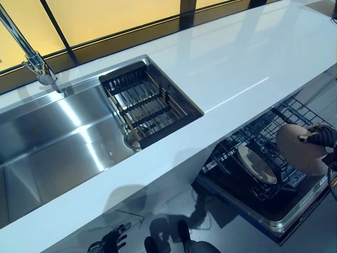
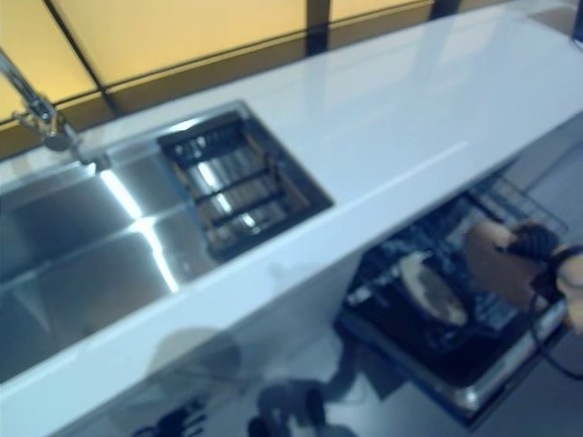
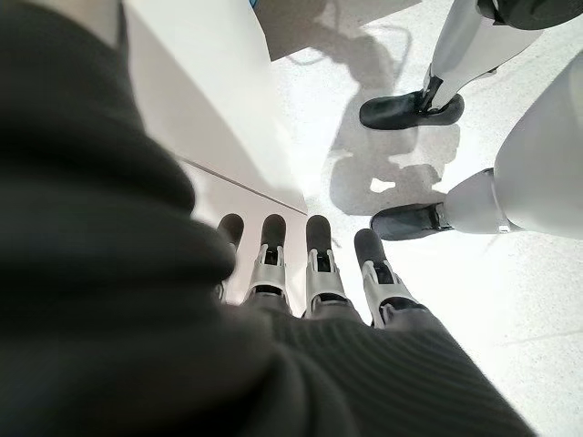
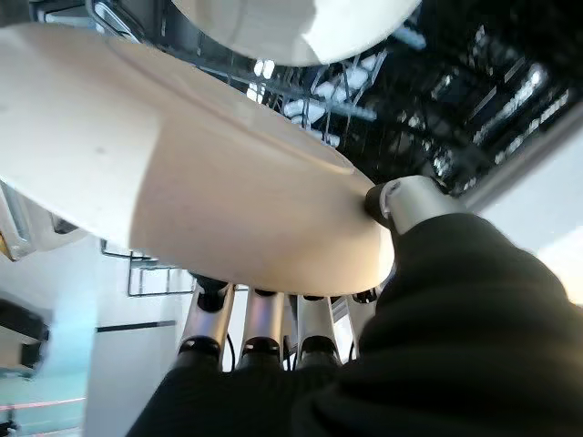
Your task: Take plates into dishwasher
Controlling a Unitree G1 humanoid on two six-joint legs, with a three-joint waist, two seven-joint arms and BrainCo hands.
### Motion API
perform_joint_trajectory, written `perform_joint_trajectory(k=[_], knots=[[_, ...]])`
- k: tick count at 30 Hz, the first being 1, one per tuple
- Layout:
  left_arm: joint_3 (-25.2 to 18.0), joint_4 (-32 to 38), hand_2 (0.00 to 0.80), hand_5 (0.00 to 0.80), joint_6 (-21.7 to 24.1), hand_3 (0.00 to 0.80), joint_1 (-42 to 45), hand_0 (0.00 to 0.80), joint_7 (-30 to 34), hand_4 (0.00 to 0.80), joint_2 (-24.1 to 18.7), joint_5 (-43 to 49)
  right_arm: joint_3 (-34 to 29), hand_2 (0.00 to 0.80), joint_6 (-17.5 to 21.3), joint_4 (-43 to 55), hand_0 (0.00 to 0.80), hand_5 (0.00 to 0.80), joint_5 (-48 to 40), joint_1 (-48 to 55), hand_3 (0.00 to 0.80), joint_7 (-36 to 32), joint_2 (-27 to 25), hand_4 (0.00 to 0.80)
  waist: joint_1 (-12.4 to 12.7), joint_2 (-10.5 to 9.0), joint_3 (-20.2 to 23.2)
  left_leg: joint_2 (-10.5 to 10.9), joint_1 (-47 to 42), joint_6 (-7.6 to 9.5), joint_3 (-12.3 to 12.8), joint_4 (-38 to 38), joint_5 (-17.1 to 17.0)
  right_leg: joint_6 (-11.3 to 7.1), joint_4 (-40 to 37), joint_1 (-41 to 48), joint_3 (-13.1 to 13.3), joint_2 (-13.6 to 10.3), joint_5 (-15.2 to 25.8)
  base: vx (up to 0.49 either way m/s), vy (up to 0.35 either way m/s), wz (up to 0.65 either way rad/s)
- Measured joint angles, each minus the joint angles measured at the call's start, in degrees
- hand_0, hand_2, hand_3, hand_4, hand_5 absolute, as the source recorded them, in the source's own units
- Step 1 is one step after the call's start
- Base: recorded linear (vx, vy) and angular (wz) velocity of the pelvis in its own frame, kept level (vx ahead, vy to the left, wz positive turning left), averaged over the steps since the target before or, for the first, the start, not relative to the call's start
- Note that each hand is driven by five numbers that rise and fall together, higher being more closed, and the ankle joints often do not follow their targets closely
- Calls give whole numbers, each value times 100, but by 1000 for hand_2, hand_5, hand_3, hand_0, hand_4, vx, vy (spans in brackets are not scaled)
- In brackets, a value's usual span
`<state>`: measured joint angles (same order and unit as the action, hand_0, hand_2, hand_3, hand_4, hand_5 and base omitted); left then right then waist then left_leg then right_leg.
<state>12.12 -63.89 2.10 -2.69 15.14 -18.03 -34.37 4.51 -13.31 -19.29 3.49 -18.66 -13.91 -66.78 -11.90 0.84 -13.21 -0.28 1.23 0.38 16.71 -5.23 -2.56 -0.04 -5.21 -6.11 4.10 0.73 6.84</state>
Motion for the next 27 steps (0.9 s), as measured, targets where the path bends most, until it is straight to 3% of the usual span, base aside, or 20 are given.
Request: perform_joint_trajectory(k=[10, 17, 27], knots=[[2, 181, 0, 0, 7, 0, 29, 0, -1, 0, 235, -5, -47, 800, 49, 972, 800, 800, 1760, 499, 800, 530, 845, 800, -1, 136, -107, -7, 4, -3, 0, -2, 1, 1, 0, -4, 0, 7, -1, 0, 0, 0], [8, 188, 0, 0, 95, 0, 45, 0, -8, 0, 298, -11, 68, 800, 4, 948, 800, 800, 2517, 507, 800, 976, 1292, 800, 18, 277, -197, -4, 19, -2, -17, -3, 1, 3, 0, -10, -40, -2, -2, 0, 0, 0], [13, 250, 0, 0, 141, 0, 44, 0, -9, 0, 353, -12, 537, 800, 66, 276, 800, 800, 2649, 480, 800, 1463, 1668, 800, 64, 427, -275, -3, 53, 0, -121, -1, -7, 26, 0, -4, -157, -16, -19, -6, -3, 5]])
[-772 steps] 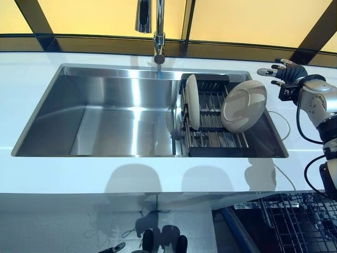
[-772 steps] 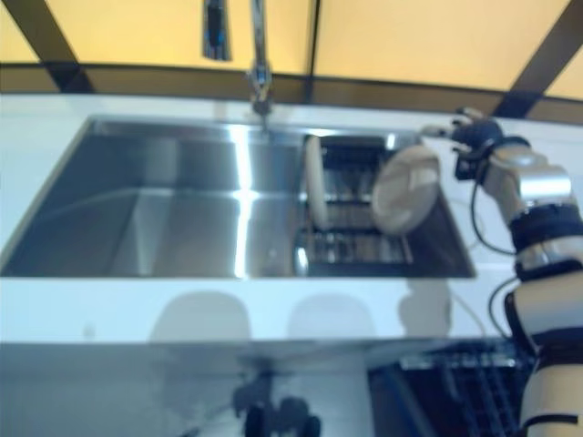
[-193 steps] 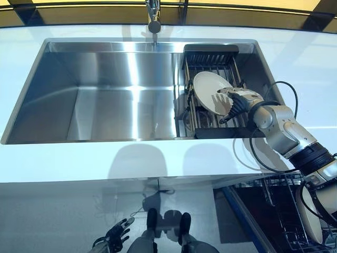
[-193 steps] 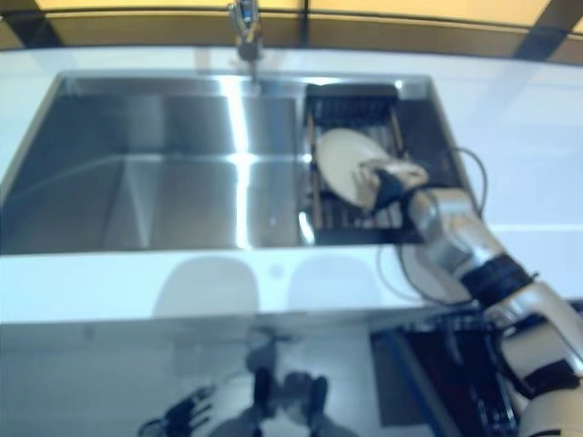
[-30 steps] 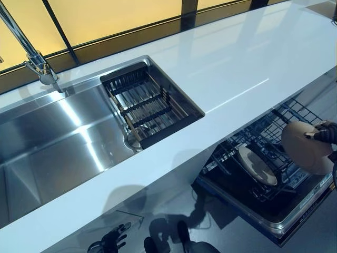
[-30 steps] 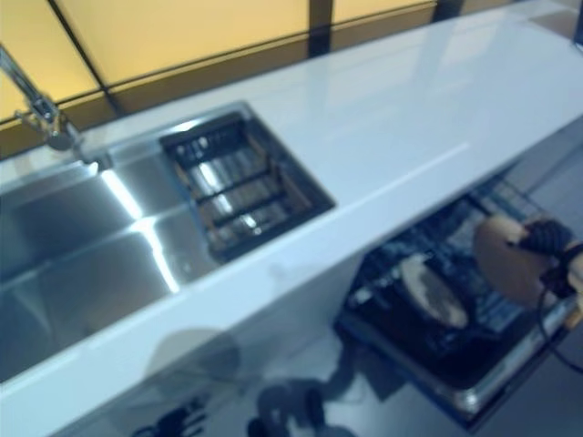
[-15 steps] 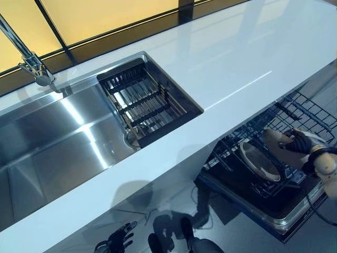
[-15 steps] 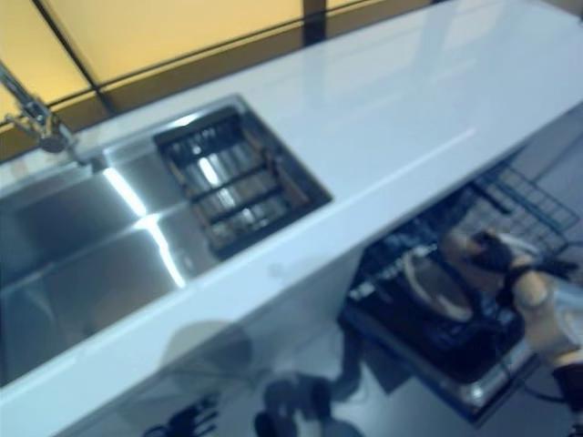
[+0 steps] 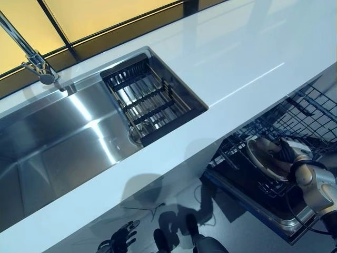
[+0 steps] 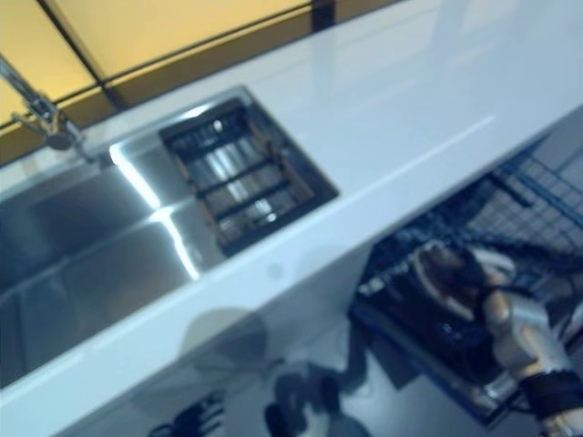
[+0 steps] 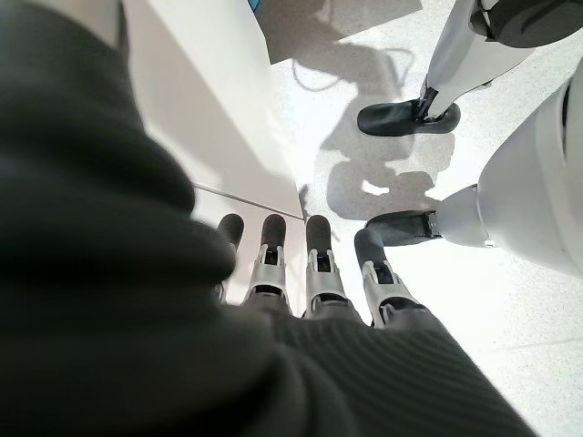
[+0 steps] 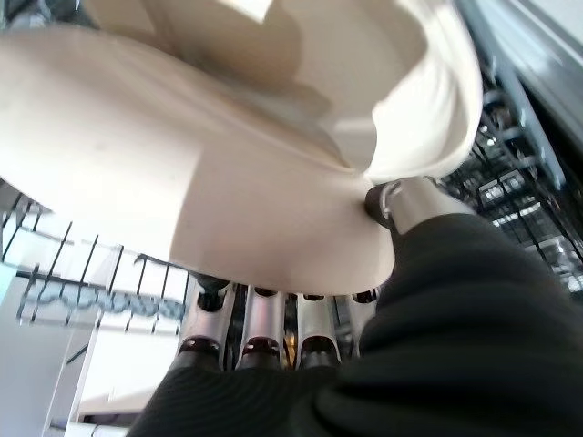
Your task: Take plates into dishwasher
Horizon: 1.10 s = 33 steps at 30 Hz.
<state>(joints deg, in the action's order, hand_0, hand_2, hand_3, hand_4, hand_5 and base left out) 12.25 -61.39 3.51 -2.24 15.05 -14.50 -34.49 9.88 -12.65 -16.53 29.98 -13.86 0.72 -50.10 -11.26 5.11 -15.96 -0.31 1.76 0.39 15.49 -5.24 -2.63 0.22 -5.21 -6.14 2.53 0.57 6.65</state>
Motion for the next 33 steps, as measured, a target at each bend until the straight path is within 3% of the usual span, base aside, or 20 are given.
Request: perform_joint_trajectory(k=[11, 27, 28, 29, 33], knots=[[16, 151, 0, 0, 30, 0, -16, 0, 21, 0, -8, -2, 277, 800, 2, -898, 800, 800, -256, -433, 800, 581, 305, 800, 280, 97, 0, 12, 5, 7, -162, 10, -9, 34, 0, 54, -149, -26, -24, 2, -4, 7], [126, 155, 0, 0, -2, 0, -14, 0, 83, 0, -13, -1, 319, 800, -125, -1123, 800, 800, -258, -573, 800, 657, 334, 800, 282, 228, 85, 41, 26, 31, -282, 5, -23, 19, 2, 80, -236, -57, -39, 2, 2, 4], [126, 155, 0, 0, -2, 0, -13, 0, 82, 0, -13, -1, 313, 615, -131, -1110, 615, 615, -258, -564, 615, 647, 328, 615, 282, 227, 85, 42, 26, 31, -283, 7, -23, 19, 3, 79, -237, -58, -38, 0, 0, 0], [126, 155, 0, 0, -2, 0, -14, 0, 82, 0, -13, -1, 311, 0, -131, -1103, 0, 0, -259, -563, 0, 630, 317, 0, 282, 226, 85, 43, 27, 31, -283, 7, -23, 19, 3, 79, -237, -58, -38, 0, 0, 0], [125, 155, 0, 0, -2, 0, -14, 0, 79, 0, -13, -1, 216, 0, -232, -1076, 0, 0, -261, -538, 0, 519, 218, 0, 282, 219, 85, 46, 27, 31, -283, 12, -23, 20, 8, 79, -236, -59, -38, 0, 0, 0]])
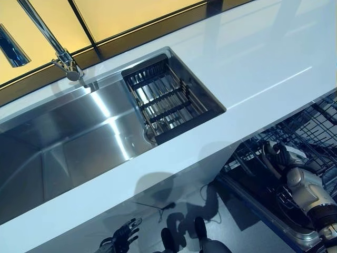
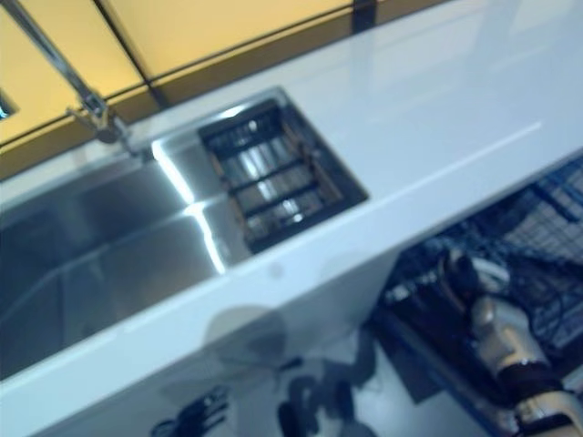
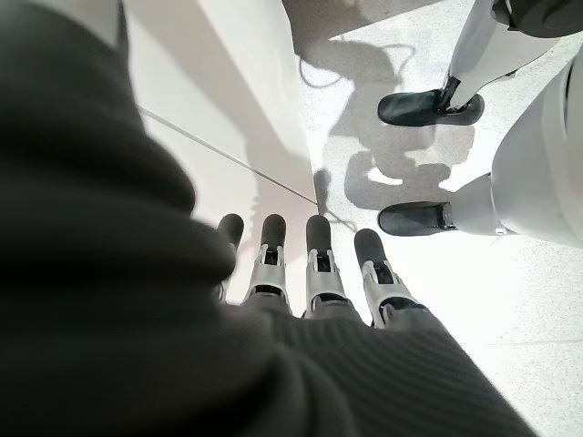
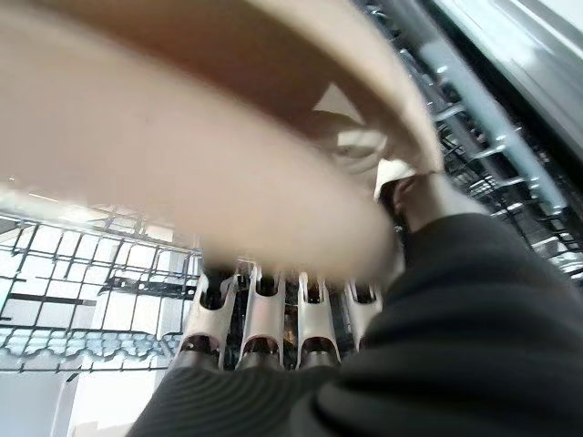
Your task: Take plates into dishwasher
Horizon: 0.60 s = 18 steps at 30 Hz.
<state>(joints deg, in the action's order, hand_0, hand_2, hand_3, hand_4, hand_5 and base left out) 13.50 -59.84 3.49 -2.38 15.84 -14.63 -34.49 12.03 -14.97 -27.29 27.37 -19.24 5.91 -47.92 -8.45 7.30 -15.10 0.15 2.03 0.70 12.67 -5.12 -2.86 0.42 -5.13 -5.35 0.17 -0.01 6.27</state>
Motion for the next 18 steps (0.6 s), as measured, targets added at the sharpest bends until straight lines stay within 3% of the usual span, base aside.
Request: perform_joint_trajectory(k=[4, 11, 18], knots=[[-11, 5, 0, 0, -34, 0, -4, 0, -21, 0, -2, 3, -100, 0, -192, 218, 0, 0, -6, 105, 0, -350, -308, 0, -12, -69, -2, 3, -1, 1, 1, 13, -1, 15, 14, 1, 5, 0, 11, 0, 0, 0], [-178, -11, 0, 0, -130, 0, 7, 0, -246, 0, -24, 1, -610, 0, -789, 813, 0, 0, -6, 450, 0, -1332, -790, 0, -86, -428, -3, 2, -31, 3, 55, 12, 2, 10, 10, 8, 73, 9, 14, 19, 26, -4], [-396, -213, 0, 0, -326, 0, -24, 0, -469, 0, -59, 59, -782, 0, -919, 893, 0, 0, -162, 335, 0, -2313, -1524, 0, -181, -737, 78, 2, -64, 4, 142, -1, 6, -13, 9, 10, 162, 14, 36, 22, 51, -6]])
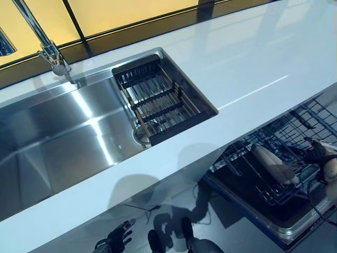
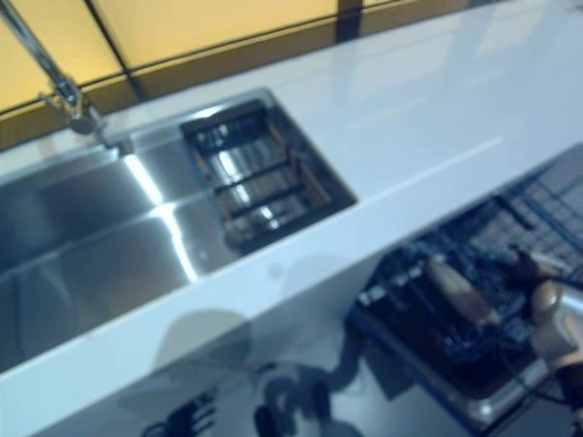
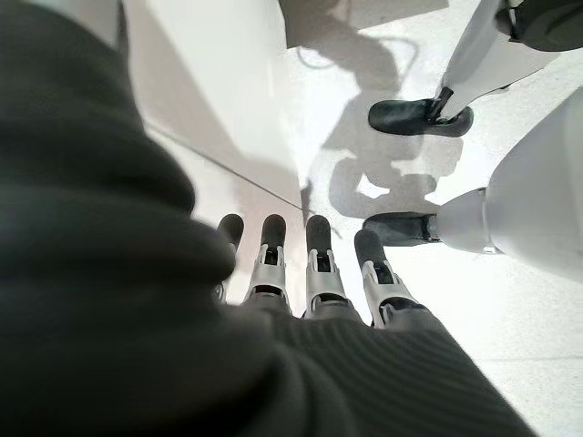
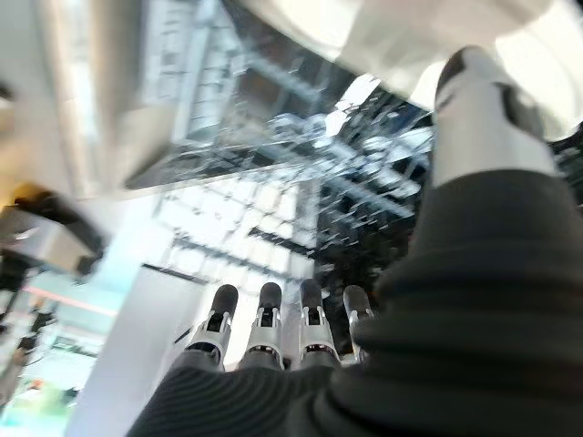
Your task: Take plates into dishwasher
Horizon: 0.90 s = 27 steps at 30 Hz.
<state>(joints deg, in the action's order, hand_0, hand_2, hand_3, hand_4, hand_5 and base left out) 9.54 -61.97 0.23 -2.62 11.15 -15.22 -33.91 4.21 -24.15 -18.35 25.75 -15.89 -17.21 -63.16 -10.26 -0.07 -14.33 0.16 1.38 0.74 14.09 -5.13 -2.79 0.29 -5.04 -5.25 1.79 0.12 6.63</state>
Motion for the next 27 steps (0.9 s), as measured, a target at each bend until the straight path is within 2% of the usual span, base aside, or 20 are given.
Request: perform_joint_trajectory(k=[8, 14, 23, 27], knots=[[-7, -232, 0, 0, -238, 0, -69, 0, -331, 0, -3, 345, 368, 0, -119, -427, 0, 0, -871, -1061, 0, -602, -474, 0, 11, -128, 83, -1, -100, 22, 33, -6, 21, -14, -8, 73, 55, 10, 2, 23, 56, -3], [-6, -297, 0, 0, -348, 0, -104, 0, -458, 0, -4, 393, 747, 0, -177, -974, 0, 0, -1309, -1609, 0, -615, -528, 0, 28, -277, 246, -1, -122, -4, 56, 15, 5, 9, 7, 90, 78, 20, 31, 16, 40, -2], [-19, -520, 0, 0, -460, 0, -139, 0, -551, 0, -41, 397, 796, 0, -496, -1512, 0, 0, -1584, -1780, 0, -619, -826, 0, 26, -415, 530, -15, -191, -7, 133, 14, 26, -14, -6, 136, 145, 32, 19, 26, -29, -4], [-395, -709, 0, 0, -465, 0, -80, 0, -681, 0, -86, 392, 729, 0, -622, -1972, 0, 0, -1588, -1584, 0, -740, -947, 0, 29, -476, 632, -77, -285, -24, 147, -5, 73, 10, -16, 224, 141, 71, -4, 45, -196, 0]])
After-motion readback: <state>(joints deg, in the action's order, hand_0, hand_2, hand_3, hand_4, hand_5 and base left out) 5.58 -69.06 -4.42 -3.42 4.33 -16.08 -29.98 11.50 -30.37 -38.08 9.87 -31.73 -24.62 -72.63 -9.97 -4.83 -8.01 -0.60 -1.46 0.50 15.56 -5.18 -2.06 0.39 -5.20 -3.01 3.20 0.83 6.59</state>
